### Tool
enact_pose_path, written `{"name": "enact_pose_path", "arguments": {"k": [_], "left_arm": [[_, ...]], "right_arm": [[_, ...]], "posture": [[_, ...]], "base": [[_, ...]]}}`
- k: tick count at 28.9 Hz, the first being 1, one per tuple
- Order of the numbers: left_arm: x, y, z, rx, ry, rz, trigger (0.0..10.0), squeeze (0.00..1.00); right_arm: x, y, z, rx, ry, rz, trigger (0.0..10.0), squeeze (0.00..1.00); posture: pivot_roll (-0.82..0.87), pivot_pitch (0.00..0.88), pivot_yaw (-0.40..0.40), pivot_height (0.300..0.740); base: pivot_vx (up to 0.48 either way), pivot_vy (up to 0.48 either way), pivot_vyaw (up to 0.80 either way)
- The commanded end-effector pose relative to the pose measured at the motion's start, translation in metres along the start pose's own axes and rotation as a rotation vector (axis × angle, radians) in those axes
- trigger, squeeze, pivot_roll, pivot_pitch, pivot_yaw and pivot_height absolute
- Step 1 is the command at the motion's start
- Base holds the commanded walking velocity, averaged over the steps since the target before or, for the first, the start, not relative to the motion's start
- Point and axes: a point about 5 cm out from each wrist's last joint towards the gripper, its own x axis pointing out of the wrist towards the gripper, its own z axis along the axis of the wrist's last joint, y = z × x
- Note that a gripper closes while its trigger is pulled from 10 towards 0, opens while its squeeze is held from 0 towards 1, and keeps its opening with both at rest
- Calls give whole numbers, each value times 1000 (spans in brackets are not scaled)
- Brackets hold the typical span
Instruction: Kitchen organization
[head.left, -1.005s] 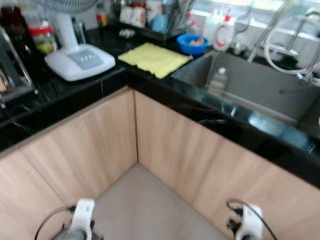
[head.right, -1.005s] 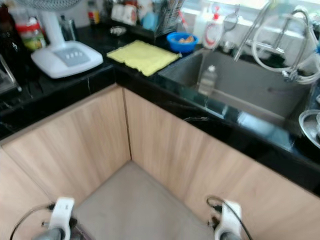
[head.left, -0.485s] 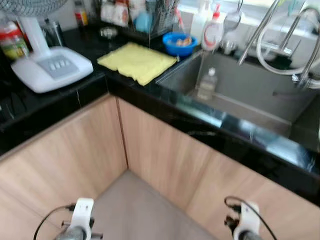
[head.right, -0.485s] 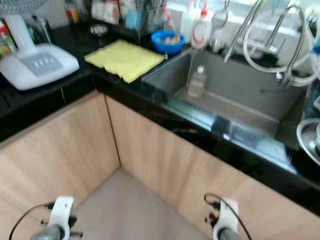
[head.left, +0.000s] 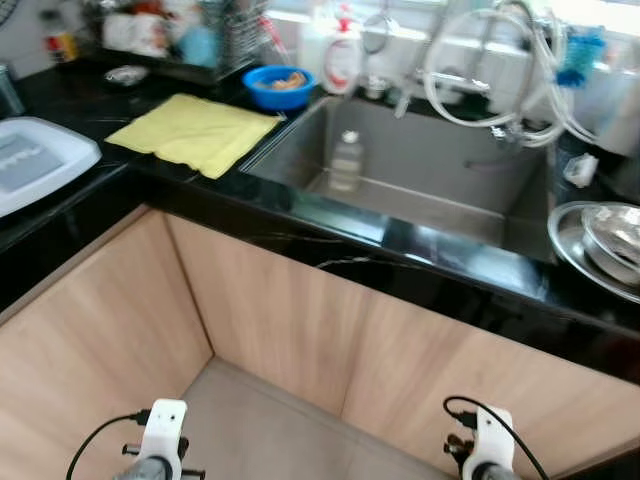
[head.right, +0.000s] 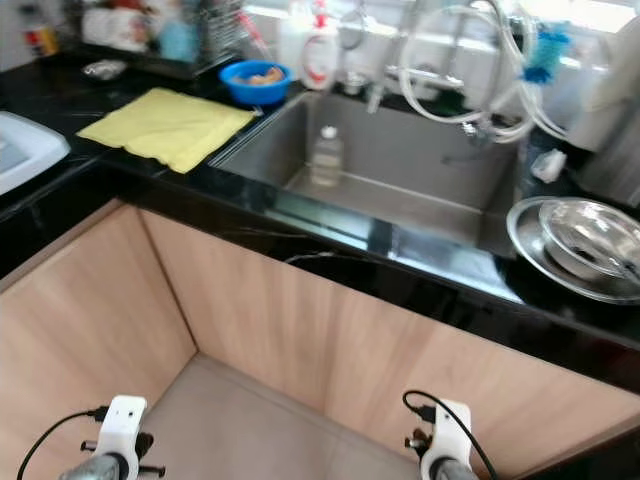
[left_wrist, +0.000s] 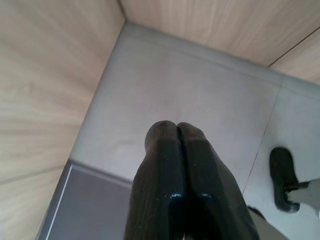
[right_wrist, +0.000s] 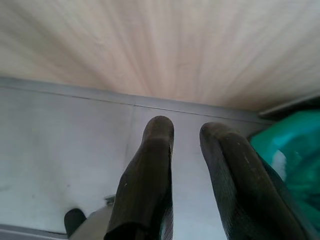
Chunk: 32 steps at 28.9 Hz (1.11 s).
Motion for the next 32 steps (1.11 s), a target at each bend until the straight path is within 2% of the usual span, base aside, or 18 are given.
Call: {"name": "enact_pose_path", "arguments": {"k": [1,28,32], "left_arm": [[-2,3,-6,-2,22,10,10000,0],[-2,3,-7,-8,26,9,10000,0],[-2,3,-6,40,30,1,10000,0]], "right_arm": [[1,4,3,4,-7,9,10000,0],[2,5,6,19,-12,3,10000,0],[2,6,6,22,-14,2,10000,0]], "posture": [[30,0,-13,740],[22,0,-5,740],[21,1,-3,740]], "base": [[0,0,-613],[0,0,-613],[0,-92,-613]]}}
